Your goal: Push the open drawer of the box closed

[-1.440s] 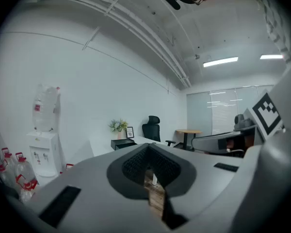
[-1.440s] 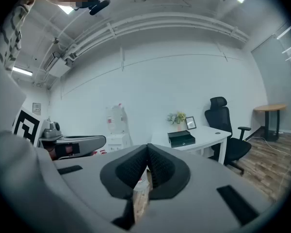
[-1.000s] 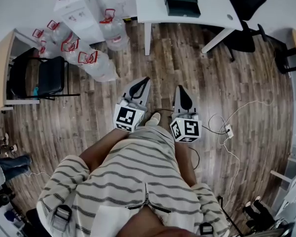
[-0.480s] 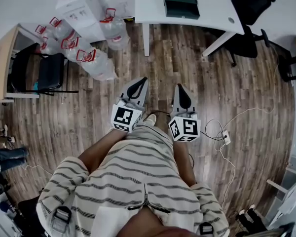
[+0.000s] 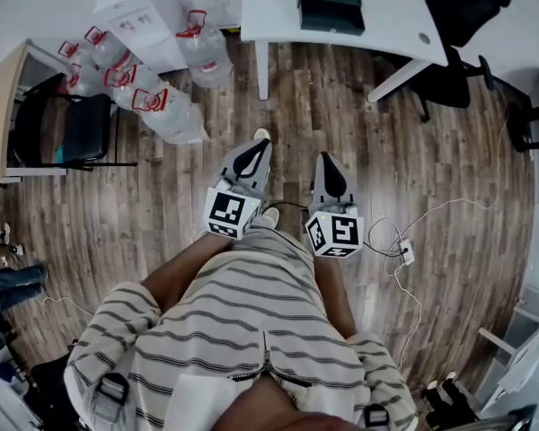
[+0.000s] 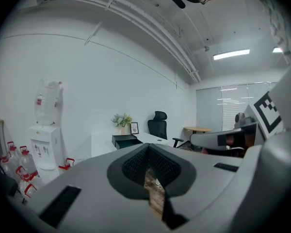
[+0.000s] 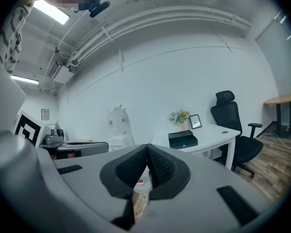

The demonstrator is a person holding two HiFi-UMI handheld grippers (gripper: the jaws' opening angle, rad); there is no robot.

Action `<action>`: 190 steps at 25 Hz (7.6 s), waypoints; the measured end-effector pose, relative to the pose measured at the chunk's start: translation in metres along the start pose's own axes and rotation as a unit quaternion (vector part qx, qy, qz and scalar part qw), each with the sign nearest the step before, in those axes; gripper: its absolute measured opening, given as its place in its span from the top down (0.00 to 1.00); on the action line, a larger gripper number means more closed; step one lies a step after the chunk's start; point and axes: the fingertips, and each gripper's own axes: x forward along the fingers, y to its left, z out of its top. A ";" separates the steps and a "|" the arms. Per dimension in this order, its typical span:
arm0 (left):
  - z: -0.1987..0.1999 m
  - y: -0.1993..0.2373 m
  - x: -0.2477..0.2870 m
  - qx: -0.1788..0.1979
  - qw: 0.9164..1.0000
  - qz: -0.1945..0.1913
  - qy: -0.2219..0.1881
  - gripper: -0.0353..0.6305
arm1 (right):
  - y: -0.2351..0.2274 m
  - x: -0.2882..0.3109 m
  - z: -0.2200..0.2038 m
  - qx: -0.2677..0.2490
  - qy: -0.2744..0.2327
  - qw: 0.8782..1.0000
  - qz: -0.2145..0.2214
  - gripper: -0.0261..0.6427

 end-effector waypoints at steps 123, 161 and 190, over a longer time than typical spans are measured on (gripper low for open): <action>-0.102 0.313 0.605 -0.227 0.870 -0.023 0.436 0.81 | -0.297 0.480 -0.129 0.045 0.311 0.949 -0.034 0.85; -0.104 0.314 0.606 -0.237 0.869 -0.020 0.434 0.80 | -0.307 0.515 -0.118 0.059 0.330 0.942 -0.036 0.85; -0.104 0.311 0.608 -0.226 0.871 -0.011 0.436 0.80 | -0.319 0.545 -0.111 0.058 0.326 0.943 -0.037 0.85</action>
